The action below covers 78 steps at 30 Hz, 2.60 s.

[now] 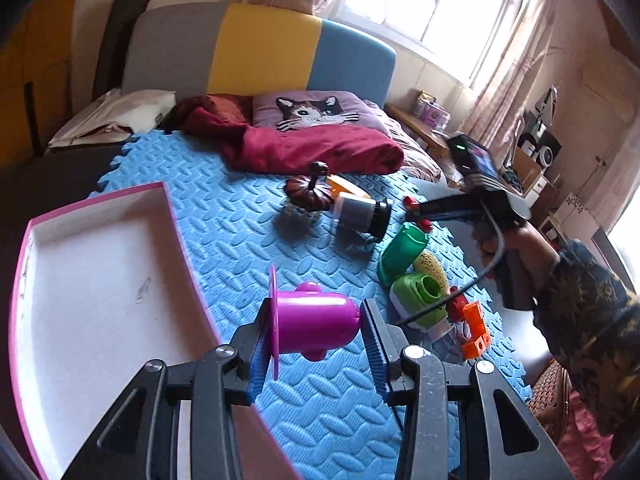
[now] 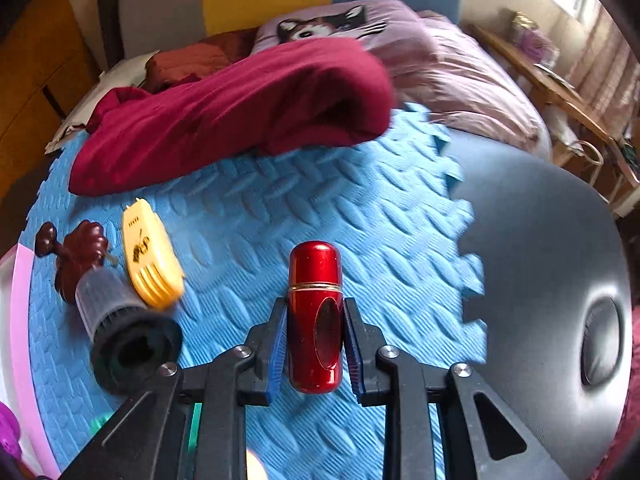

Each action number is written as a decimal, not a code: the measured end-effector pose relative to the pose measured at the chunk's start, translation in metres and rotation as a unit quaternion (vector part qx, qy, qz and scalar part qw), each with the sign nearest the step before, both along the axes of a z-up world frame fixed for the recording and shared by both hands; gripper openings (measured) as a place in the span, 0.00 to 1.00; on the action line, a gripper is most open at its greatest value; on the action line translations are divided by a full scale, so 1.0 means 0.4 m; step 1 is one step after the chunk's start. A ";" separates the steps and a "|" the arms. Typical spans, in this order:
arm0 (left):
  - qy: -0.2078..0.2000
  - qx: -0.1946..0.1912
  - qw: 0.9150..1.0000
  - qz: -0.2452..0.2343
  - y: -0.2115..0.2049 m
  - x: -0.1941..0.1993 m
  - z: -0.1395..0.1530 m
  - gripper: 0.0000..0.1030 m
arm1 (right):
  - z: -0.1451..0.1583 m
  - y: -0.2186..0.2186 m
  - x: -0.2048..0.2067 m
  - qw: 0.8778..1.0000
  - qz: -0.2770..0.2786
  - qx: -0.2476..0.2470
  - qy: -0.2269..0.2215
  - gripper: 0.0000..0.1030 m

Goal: Organize rigid objects
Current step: 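Close left gripper on the magenta cup while right gripper grasps the red cylinder, then carry the magenta cup into the white tray and open the left gripper, then carry the red cylinder into the tray and open the right gripper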

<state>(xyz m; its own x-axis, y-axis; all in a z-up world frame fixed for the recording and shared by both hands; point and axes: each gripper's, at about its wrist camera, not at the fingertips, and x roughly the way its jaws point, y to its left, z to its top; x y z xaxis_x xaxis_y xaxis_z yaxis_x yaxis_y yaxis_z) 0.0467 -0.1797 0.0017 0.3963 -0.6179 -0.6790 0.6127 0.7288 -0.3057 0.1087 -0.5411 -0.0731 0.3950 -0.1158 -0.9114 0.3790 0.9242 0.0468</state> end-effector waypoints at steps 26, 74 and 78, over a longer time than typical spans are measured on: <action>0.041 0.024 0.985 0.167 0.273 0.192 -0.057 0.41 | 0.001 0.546 -0.123 0.967 0.245 -0.002 -0.072 0.25; -0.054 0.123 0.969 0.207 0.262 -0.005 -0.071 0.75 | -0.021 0.542 -0.134 0.961 0.241 -0.014 -0.134 0.29; -0.056 0.124 0.966 0.220 0.286 -0.018 -0.070 0.75 | -0.021 0.546 -0.135 0.961 0.241 -0.020 -0.134 0.29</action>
